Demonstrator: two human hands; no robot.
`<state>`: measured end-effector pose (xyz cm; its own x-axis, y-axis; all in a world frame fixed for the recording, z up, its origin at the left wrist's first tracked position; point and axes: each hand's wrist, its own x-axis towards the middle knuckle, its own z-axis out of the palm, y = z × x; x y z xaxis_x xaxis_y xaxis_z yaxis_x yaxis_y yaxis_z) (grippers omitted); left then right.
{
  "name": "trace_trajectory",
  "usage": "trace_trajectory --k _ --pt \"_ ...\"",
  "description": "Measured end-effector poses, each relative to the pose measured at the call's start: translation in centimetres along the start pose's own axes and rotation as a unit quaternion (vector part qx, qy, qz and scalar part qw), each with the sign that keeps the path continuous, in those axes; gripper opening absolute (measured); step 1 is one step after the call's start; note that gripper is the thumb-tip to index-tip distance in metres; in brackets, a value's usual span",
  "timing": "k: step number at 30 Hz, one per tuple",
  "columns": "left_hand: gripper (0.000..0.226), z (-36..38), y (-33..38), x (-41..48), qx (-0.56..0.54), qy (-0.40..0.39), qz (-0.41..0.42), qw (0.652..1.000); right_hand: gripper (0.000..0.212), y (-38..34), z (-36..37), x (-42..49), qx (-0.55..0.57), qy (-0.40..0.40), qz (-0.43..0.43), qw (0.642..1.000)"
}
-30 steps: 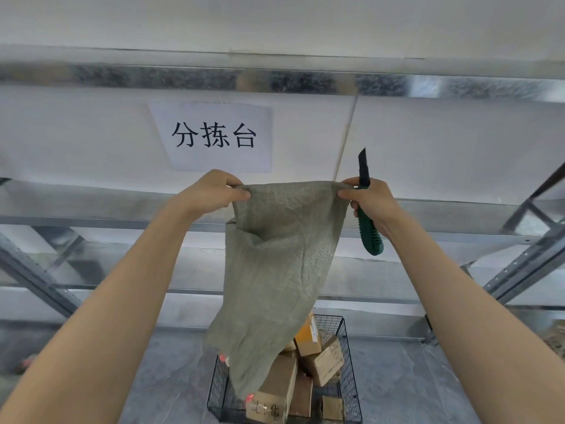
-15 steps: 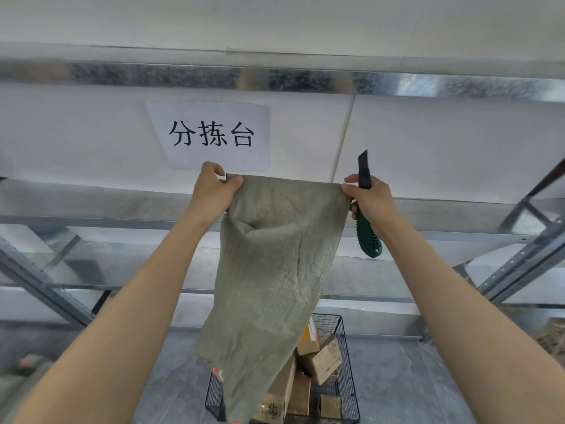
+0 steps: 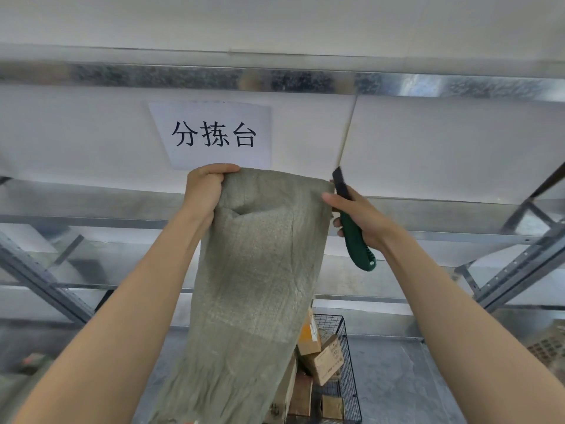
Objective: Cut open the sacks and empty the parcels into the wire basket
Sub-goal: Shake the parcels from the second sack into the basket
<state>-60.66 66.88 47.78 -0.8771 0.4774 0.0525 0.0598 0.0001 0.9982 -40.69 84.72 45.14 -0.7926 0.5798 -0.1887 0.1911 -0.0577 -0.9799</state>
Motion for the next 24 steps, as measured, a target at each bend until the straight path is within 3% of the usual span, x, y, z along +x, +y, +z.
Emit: trace_trajectory --k 4,6,11,15,19,24 --pt "0.045 0.3 0.4 0.2 -0.034 0.019 0.010 0.999 0.058 0.2 1.4 -0.1 -0.015 -0.042 0.012 0.999" --pt "0.043 0.3 0.7 0.3 -0.052 0.022 0.005 0.998 0.057 0.1 1.8 0.1 0.006 -0.037 0.015 0.999" --pt "0.040 -0.4 0.9 0.5 -0.096 -0.007 -0.033 0.995 0.014 -0.3 2.1 0.0 0.071 -0.028 0.012 0.997" --pt "0.040 -1.1 0.7 0.6 -0.099 -0.019 -0.065 0.993 0.014 -0.5 1.8 0.2 0.076 -0.016 0.005 0.997" --pt "0.042 -1.5 0.9 0.7 -0.052 -0.027 -0.080 0.995 0.010 -0.8 1.6 0.2 0.083 -0.004 -0.006 0.997" --pt "0.046 -1.4 1.7 0.5 0.128 -0.032 -0.031 0.991 0.014 -1.0 1.6 0.2 0.050 0.040 -0.017 0.998"
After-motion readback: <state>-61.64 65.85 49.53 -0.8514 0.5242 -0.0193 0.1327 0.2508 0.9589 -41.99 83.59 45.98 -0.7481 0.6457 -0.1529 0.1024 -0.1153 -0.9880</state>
